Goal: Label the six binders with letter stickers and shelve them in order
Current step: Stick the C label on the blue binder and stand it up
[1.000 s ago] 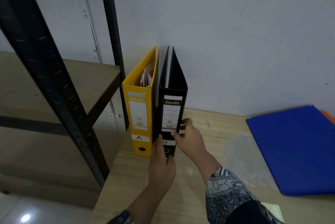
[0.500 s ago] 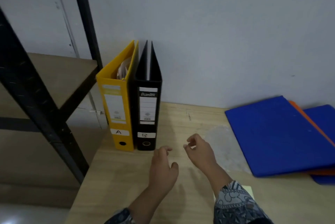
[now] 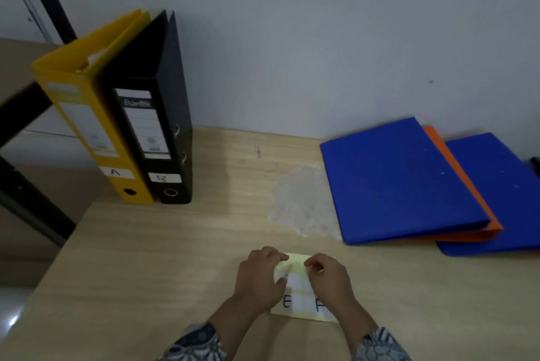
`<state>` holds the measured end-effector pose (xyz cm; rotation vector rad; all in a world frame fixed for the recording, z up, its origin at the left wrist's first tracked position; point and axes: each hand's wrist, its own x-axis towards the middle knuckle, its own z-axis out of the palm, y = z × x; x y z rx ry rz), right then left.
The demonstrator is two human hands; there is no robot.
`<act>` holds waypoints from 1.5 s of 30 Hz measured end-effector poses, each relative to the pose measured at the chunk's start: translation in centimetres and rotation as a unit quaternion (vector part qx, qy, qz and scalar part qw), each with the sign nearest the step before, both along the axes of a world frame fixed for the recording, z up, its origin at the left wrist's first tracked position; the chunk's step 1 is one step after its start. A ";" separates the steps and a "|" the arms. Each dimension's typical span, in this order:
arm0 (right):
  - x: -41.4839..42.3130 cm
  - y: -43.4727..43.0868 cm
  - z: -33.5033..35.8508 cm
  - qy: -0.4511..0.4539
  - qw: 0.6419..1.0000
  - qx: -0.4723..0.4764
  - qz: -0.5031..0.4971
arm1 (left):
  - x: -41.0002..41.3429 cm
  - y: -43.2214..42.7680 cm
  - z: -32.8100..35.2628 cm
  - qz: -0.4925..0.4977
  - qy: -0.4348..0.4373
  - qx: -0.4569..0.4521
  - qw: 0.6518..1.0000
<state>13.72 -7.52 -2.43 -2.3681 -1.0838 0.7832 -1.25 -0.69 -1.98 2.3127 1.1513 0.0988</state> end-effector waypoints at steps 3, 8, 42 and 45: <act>0.3 -1.1 -1.1 -0.008 0.998 -0.009 0.064 | 0.5 -1.1 -1.1 -0.016 0.075 0.032 0.997; 0.6 -1.8 -2.2 -0.025 0.994 0.014 0.105 | 0.2 -1.3 -2.8 -0.025 0.132 0.087 0.987; 0.6 0.1 -2.1 0.015 0.997 -0.039 0.072 | 0.3 -1.4 -3.1 0.021 0.150 0.096 0.984; 1.1 0.5 -1.5 0.057 0.994 -0.057 0.071 | 0.6 -1.3 -2.5 0.021 0.167 0.082 0.982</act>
